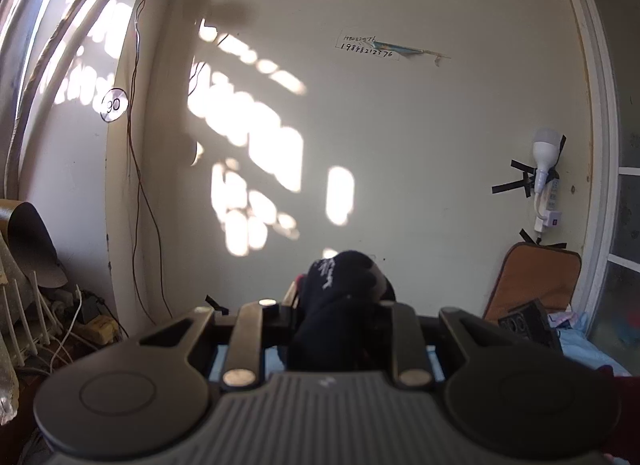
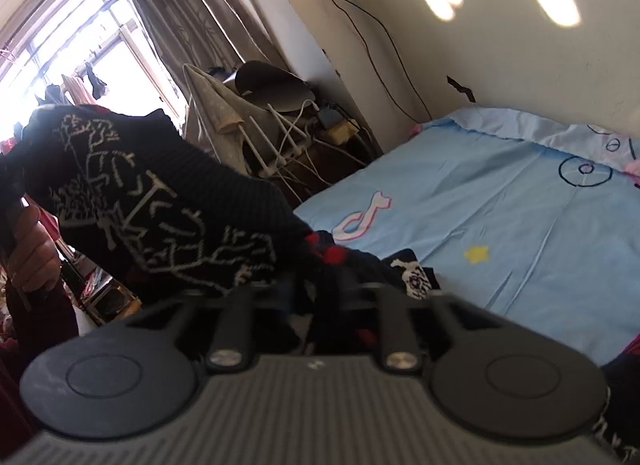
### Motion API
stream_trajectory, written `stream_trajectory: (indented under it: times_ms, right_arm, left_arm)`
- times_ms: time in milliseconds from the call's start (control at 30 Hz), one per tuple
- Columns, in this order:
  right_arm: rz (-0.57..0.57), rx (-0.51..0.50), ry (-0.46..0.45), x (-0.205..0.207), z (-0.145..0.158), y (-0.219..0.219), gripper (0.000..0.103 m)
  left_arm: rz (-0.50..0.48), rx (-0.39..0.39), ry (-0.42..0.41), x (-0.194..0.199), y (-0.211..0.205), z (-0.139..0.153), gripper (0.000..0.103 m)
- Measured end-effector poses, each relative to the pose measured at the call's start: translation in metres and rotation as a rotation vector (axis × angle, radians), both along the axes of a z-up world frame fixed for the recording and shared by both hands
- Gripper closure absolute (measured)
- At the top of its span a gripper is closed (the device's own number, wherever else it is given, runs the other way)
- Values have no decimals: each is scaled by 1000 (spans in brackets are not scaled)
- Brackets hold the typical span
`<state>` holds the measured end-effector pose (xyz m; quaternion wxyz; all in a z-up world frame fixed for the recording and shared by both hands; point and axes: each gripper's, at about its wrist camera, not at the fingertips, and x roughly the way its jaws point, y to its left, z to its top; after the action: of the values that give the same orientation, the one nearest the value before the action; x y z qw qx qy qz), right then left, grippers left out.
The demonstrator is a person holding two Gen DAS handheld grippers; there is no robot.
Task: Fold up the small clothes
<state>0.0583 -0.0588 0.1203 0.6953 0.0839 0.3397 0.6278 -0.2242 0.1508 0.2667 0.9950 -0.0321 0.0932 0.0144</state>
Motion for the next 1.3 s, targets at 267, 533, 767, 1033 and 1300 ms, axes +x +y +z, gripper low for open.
stream_trajectory:
  times_ms: [267,533,767,1033,1300]
  right_arm:
    - [-326,223,-316,-59,97,-90,89]
    - [-646,365,-705,-151,234,-157,89]
    - [-795,286,-868,-178,280,-163,89]
    - [-903,-3,-636,-58,178,-146,89]
    - [-1072,-332,-260,99,28,-107,70]
  left_arm:
    - [16,-84,-84,5,20,31,82]
    - [-93,7,-286,-7,-16,95,82]
    - [-124,96,-327,-3,-42,108,82]
    - [-152,64,-1,127,-60,12,82]
    - [-41,9,499,315,-85,-150,76]
